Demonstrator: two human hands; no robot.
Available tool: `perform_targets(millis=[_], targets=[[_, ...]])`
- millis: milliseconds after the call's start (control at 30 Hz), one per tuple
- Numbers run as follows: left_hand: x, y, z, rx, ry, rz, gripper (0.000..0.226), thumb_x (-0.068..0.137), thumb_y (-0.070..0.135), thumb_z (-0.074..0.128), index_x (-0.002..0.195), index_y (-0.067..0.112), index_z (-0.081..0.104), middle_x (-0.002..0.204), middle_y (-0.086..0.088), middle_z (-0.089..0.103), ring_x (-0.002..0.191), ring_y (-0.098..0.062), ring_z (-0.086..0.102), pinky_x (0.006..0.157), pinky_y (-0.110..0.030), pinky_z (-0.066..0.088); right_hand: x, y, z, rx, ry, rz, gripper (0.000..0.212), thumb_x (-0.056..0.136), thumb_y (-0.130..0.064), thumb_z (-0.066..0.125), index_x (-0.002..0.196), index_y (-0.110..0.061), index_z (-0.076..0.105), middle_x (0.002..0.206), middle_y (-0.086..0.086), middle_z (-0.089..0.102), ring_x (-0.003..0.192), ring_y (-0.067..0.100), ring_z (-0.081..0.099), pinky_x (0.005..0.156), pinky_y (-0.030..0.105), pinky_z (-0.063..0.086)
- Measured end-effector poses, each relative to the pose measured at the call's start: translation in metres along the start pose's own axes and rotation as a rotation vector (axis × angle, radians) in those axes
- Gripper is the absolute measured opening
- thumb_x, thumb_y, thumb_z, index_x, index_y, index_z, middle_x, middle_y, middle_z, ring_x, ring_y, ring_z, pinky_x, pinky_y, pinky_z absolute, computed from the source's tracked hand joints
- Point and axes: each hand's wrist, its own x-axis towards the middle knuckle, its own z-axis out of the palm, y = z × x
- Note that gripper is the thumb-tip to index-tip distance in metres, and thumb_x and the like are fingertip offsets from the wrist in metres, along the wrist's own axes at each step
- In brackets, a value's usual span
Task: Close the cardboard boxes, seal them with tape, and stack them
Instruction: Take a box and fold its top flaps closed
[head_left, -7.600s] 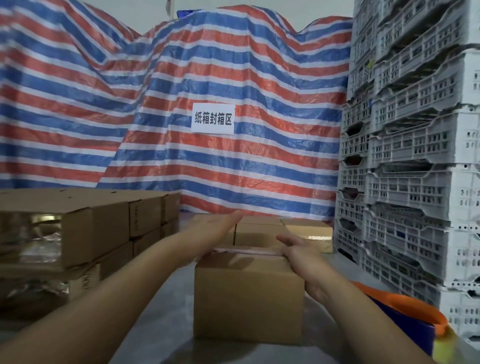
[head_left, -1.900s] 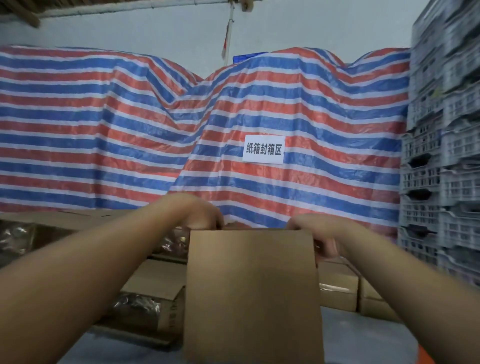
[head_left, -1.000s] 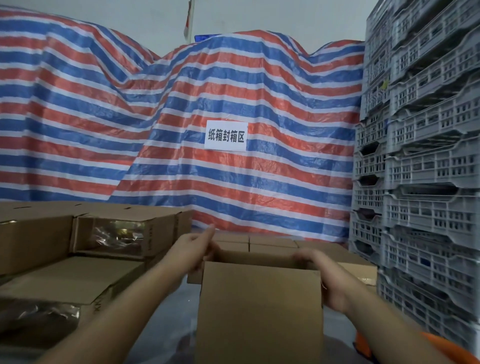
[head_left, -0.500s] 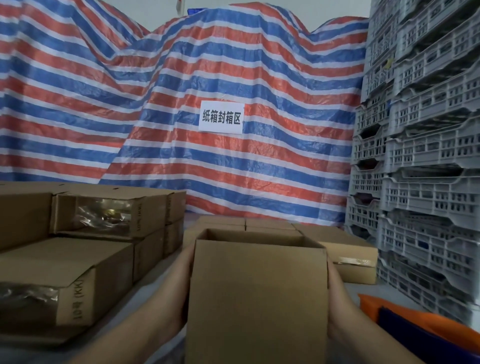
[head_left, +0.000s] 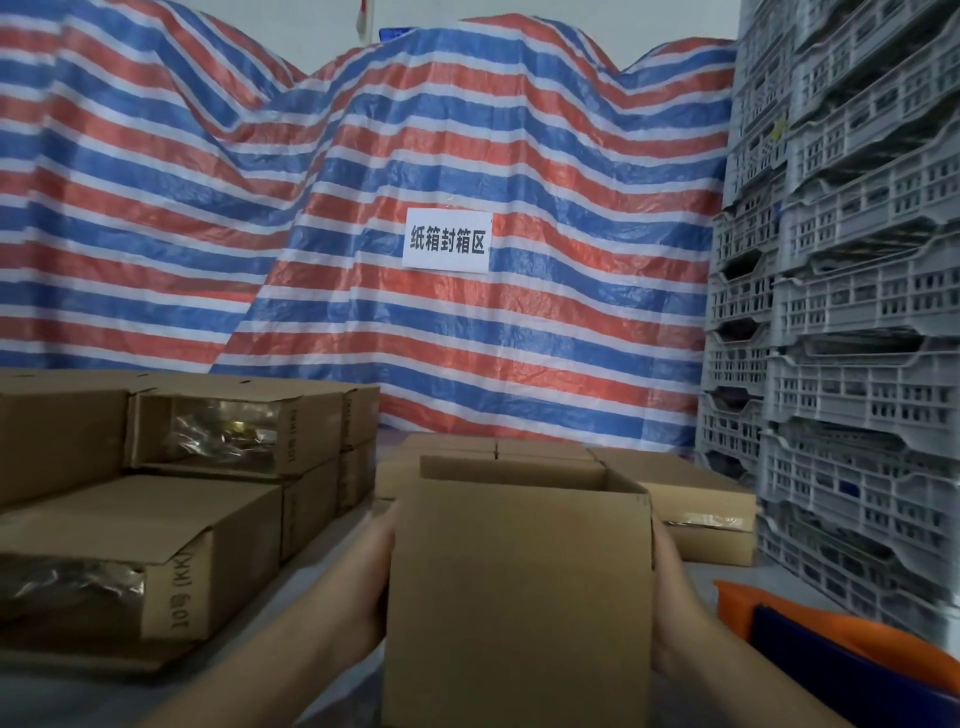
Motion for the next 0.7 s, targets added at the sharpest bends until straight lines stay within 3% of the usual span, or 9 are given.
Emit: perform_targets(millis=[67, 100, 167, 233, 300, 367, 467, 567, 700], targets=[[0.003, -0.001, -0.002, -0.009, -0.036, -0.016, 0.029, 0.076, 0.032, 0.063, 0.055, 0.016, 0.073, 0.052, -0.002, 0.063, 0.045, -0.015, 0.062, 0.041, -0.021, 0.047, 0.004, 0.002, -0.007, -0.019, 0.01, 0.048, 0.032, 0.103, -0.026, 0.045, 0.078, -0.012, 0.059, 0.049, 0.0, 0.063, 0.042, 0.013, 0.06, 0.055, 0.031, 0.047], [-0.002, 0.002, 0.002, -0.023, -0.032, -0.012, 0.027, 0.078, 0.031, 0.063, 0.058, 0.016, 0.074, 0.052, -0.002, 0.063, 0.044, -0.015, 0.062, 0.041, -0.021, 0.046, 0.004, 0.002, -0.004, 0.02, 0.018, 0.084, 0.036, 0.1, -0.032, 0.047, 0.075, -0.01, 0.059, 0.049, 0.003, 0.061, 0.04, 0.014, 0.058, 0.053, 0.03, 0.046], [-0.001, 0.003, 0.004, -0.029, 0.032, -0.001, 0.017, 0.08, 0.031, 0.063, 0.087, 0.018, 0.071, 0.055, -0.004, 0.066, 0.045, -0.016, 0.064, 0.04, -0.022, 0.047, 0.005, 0.001, -0.003, 0.05, 0.036, 0.134, 0.036, 0.09, -0.042, 0.053, 0.076, -0.01, 0.061, 0.052, 0.005, 0.062, 0.044, 0.017, 0.059, 0.055, 0.032, 0.046], [0.002, 0.005, 0.003, -0.052, 0.108, 0.064, 0.051, 0.066, 0.036, 0.07, 0.115, 0.032, 0.055, 0.063, -0.007, 0.072, 0.052, -0.021, 0.07, 0.042, -0.027, 0.052, 0.005, 0.0, -0.003, 0.081, 0.033, 0.128, 0.034, 0.086, -0.045, 0.056, 0.081, -0.012, 0.064, 0.057, 0.004, 0.065, 0.05, 0.018, 0.062, 0.06, 0.035, 0.044], [-0.002, 0.008, 0.003, -0.009, 0.106, 0.123, 0.065, 0.056, 0.032, 0.072, 0.117, 0.036, 0.051, 0.073, -0.009, 0.074, 0.06, -0.023, 0.072, 0.046, -0.032, 0.056, 0.008, 0.002, -0.005, 0.074, 0.021, 0.097, 0.04, 0.087, -0.047, 0.054, 0.077, -0.01, 0.068, 0.056, 0.005, 0.066, 0.05, 0.019, 0.063, 0.056, 0.033, 0.048], [-0.004, 0.011, 0.004, 0.03, 0.06, 0.124, 0.054, 0.06, 0.027, 0.072, 0.113, 0.025, 0.06, 0.081, -0.015, 0.075, 0.064, -0.026, 0.072, 0.05, -0.033, 0.058, 0.007, 0.0, -0.005, 0.117, 0.008, 0.124, 0.056, 0.09, -0.05, 0.05, 0.061, -0.008, 0.071, 0.053, 0.008, 0.065, 0.043, 0.019, 0.063, 0.046, 0.027, 0.05], [0.0, 0.011, -0.002, 0.104, 0.008, 0.112, 0.03, 0.082, 0.019, 0.067, 0.112, 0.016, 0.068, 0.084, -0.016, 0.073, 0.071, -0.027, 0.071, 0.058, -0.034, 0.058, 0.005, -0.001, -0.006, 0.096, 0.009, 0.121, 0.051, 0.087, -0.05, 0.051, 0.066, -0.007, 0.071, 0.055, 0.008, 0.065, 0.045, 0.019, 0.063, 0.048, 0.029, 0.051], [0.001, 0.014, -0.006, 0.141, -0.022, 0.059, 0.025, 0.093, 0.028, 0.063, 0.116, 0.031, 0.069, 0.104, -0.019, 0.073, 0.101, -0.039, 0.068, 0.088, -0.05, 0.054, 0.006, 0.001, -0.009, 0.154, -0.048, 0.131, 0.068, 0.094, -0.056, 0.046, 0.052, -0.009, 0.074, 0.057, 0.01, 0.066, 0.044, 0.02, 0.064, 0.04, 0.028, 0.051], [0.004, 0.013, -0.007, 0.12, -0.024, 0.054, 0.023, 0.094, 0.034, 0.06, 0.114, 0.039, 0.07, 0.107, -0.017, 0.073, 0.099, -0.036, 0.07, 0.086, -0.048, 0.057, 0.008, -0.001, -0.008, 0.161, -0.033, 0.109, 0.067, 0.093, -0.054, 0.046, 0.05, -0.011, 0.074, 0.056, 0.01, 0.068, 0.044, 0.02, 0.065, 0.039, 0.025, 0.05]])
